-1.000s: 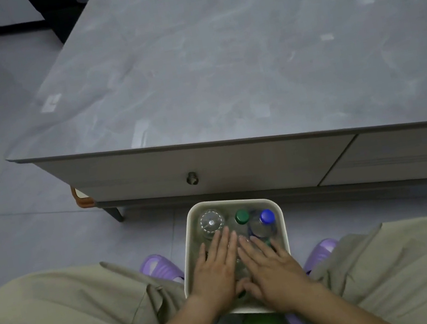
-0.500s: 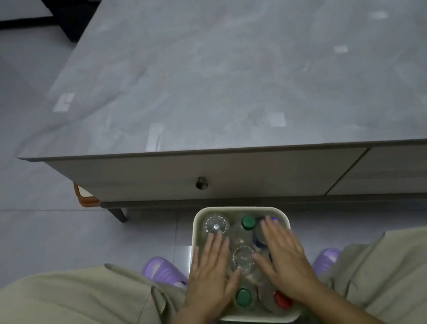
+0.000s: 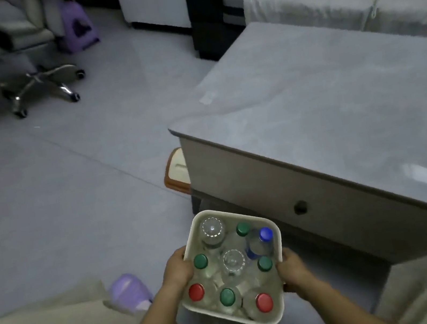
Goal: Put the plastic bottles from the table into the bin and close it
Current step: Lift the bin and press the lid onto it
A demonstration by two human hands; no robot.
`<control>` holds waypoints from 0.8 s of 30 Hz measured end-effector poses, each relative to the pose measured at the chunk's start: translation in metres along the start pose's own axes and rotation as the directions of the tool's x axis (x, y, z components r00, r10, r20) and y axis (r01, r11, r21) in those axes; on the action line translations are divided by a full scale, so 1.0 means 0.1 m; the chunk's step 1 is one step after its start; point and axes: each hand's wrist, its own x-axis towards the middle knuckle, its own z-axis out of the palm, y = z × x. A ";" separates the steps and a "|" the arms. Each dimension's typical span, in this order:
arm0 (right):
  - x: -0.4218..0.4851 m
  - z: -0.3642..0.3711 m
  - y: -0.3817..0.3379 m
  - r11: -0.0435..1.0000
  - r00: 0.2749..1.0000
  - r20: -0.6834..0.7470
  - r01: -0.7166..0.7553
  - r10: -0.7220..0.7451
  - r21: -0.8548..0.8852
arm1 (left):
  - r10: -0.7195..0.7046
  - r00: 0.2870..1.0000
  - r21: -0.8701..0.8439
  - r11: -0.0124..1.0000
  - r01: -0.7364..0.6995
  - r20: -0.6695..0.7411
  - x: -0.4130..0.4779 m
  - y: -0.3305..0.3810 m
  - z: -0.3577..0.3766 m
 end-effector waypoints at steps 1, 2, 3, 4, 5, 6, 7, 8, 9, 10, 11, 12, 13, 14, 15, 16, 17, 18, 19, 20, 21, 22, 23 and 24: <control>0.06 0.19 -0.09 0.999 0.999 0.022 0.033 -0.032 -0.041 | 0.017 1.000 -0.020 1.000 -0.017 -0.007 0.06 0.00 -0.20; 0.14 0.38 -0.18 0.995 0.998 0.032 0.064 -0.062 -0.075 | 0.025 1.000 -0.031 0.999 -0.025 -0.015 0.12 -0.02 -0.40; 0.27 0.58 -0.24 0.990 0.996 0.033 0.090 -0.086 -0.111 | 0.036 0.999 -0.045 0.998 -0.038 -0.028 0.19 -0.04 -0.58; 0.31 0.77 -0.38 0.982 0.992 0.046 0.122 -0.116 -0.145 | 0.039 0.998 -0.055 0.998 -0.042 -0.042 0.29 -0.10 -0.75; 0.38 0.96 -0.49 0.974 0.989 0.055 0.147 -0.140 -0.171 | 0.038 0.997 -0.042 0.998 -0.041 -0.061 0.43 -0.19 -0.90; 0.37 1.12 -0.67 0.964 0.983 0.064 0.182 -0.173 -0.195 | 0.039 0.996 -0.024 0.999 -0.041 -0.086 0.54 -0.24 -1.04; 0.36 1.25 -0.83 0.958 0.976 0.100 0.210 -0.193 -0.196 | 0.024 0.993 -0.007 1.000 -0.025 -0.114 0.70 -0.34 -1.19; 0.37 1.37 -0.99 0.963 0.968 0.176 0.209 -0.179 -0.169 | -0.007 0.989 -0.005 1.000 0.006 -0.146 0.98 -0.53 -1.34; 0.41 1.49 -1.12 0.970 0.953 0.279 0.171 -0.119 -0.174 | -0.043 0.983 -0.008 0.999 0.043 -0.177 1.24 -0.69 -1.49; 0.45 1.58 -1.26 0.962 0.925 0.380 0.127 -0.026 -0.242 | -0.066 0.975 -0.014 0.998 0.064 -0.213 1.39 -0.72 -1.68; 0.50 1.68 -1.42 0.924 0.885 0.461 0.113 0.073 -0.364 | -0.064 0.967 -0.033 0.998 0.058 -0.247 1.51 -0.67 -1.87; 0.59 1.79 -1.59 0.847 0.832 0.525 0.142 0.178 -0.513 | -0.052 0.961 -0.050 0.998 0.040 -0.272 1.54 -0.53 -2.06; 0.71 1.90 -1.79 0.728 0.776 0.565 0.212 0.279 -0.652 | -0.034 0.957 -0.052 0.998 0.019 -0.287 1.53 -0.36 -2.25; 0.82 2.04 -2.01 0.610 0.741 0.576 0.290 0.344 -0.738 | -0.026 0.953 -0.044 0.999 0.014 -0.302 1.62 -0.31 -2.44; 0.97 2.18 -2.24 0.525 0.760 0.571 0.364 0.310 -0.770 | -0.015 0.949 -0.029 1.000 0.006 -0.314 1.73 -0.30 -2.62; 1.13 2.32 -2.49 0.499 0.818 0.554 0.419 0.155 -0.759 | -0.004 0.951 -0.007 1.000 0.002 -0.311 1.84 -0.32 -2.79; 1.34 2.44 -2.75 0.518 0.869 0.492 0.445 -0.053 -0.731 | 0.005 0.954 0.021 1.000 0.002 -0.300 1.94 -0.34 -2.93; 1.58 2.53 -2.99 0.569 0.893 0.383 0.446 -0.235 -0.691 | 0.013 0.957 0.045 0.999 0.000 -0.291 2.05 -0.36 -3.05; 1.82 2.60 -3.21 0.593 0.895 0.263 0.437 -0.360 -0.676 | 0.024 0.959 0.068 0.998 -0.005 -0.282 2.14 -0.37 -3.15; 2.06 2.65 -3.38 0.590 0.894 0.173 0.407 -0.413 -0.697 | 0.034 0.961 0.087 0.996 -0.011 -0.274 2.22 -0.38 -3.23; 2.27 2.70 -3.48 0.580 0.905 0.097 0.345 -0.414 -0.738 | 0.048 0.962 0.104 0.994 -0.021 -0.269 2.29 -0.38 -3.29; 2.47 2.71 -3.52 0.571 0.922 0.029 0.263 -0.385 -0.778 | 0.065 0.962 0.127 0.991 -0.032 -0.264 2.32 -0.39 -3.32; 2.63 2.71 -3.52 0.544 0.931 -0.028 0.188 -0.364 -0.818 | 0.083 0.960 0.151 0.988 -0.044 -0.267 2.35 -0.41 -3.33; 2.77 2.67 -3.49 0.493 0.934 -0.060 0.130 -0.351 -0.860 | 0.102 0.955 0.180 0.982 -0.053 -0.279 2.36 -0.44 -3.33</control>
